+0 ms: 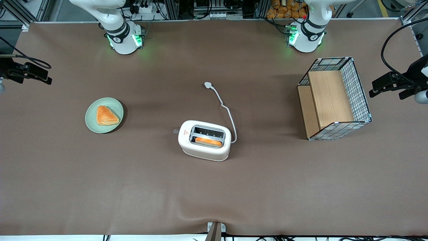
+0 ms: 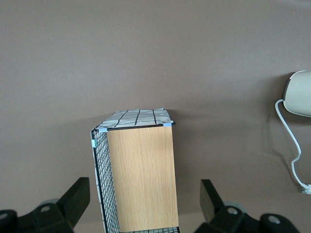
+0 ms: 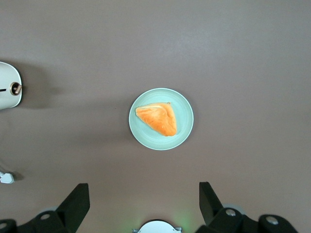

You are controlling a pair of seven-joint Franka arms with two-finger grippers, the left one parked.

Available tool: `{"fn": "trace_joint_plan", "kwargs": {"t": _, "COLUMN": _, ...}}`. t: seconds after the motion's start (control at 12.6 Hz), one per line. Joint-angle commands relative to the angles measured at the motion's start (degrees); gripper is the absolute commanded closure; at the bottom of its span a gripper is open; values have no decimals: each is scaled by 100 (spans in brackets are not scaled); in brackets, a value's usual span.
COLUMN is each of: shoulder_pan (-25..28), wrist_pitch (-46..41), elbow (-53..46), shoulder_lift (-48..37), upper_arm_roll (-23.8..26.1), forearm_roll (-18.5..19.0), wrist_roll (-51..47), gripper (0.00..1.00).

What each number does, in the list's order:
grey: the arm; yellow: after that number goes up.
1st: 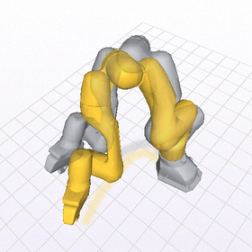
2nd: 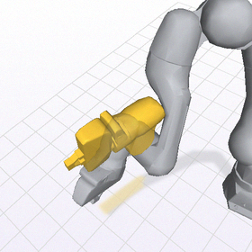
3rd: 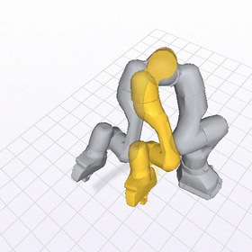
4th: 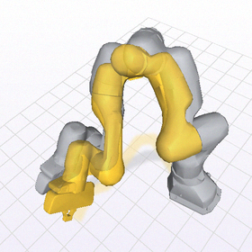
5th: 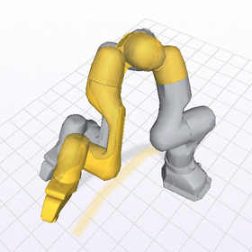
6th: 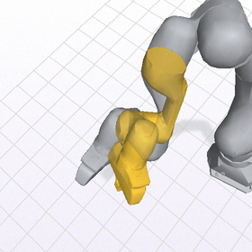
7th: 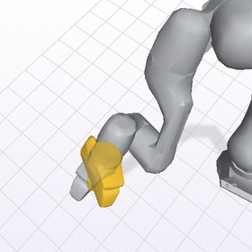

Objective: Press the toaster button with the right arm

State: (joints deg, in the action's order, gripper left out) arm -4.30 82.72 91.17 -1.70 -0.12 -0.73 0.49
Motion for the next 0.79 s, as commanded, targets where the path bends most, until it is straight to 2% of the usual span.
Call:
{"fn": "trace_joint_plan", "kwargs": {"t": 0.0, "shoulder_pan": -142, "wrist_pitch": -10, "elbow": -126, "shoulder_lift": 30, "upper_arm_roll": 126, "forearm_roll": 109, "wrist_roll": -58, "gripper": 0}}
{"fn": "trace_joint_plan", "kwargs": {"t": 0.72, "shoulder_pan": -142, "wrist_pitch": 104, "elbow": -126, "shoulder_lift": 12, "upper_arm_roll": 117, "forearm_roll": 109, "wrist_roll": -75, "gripper": 0}}
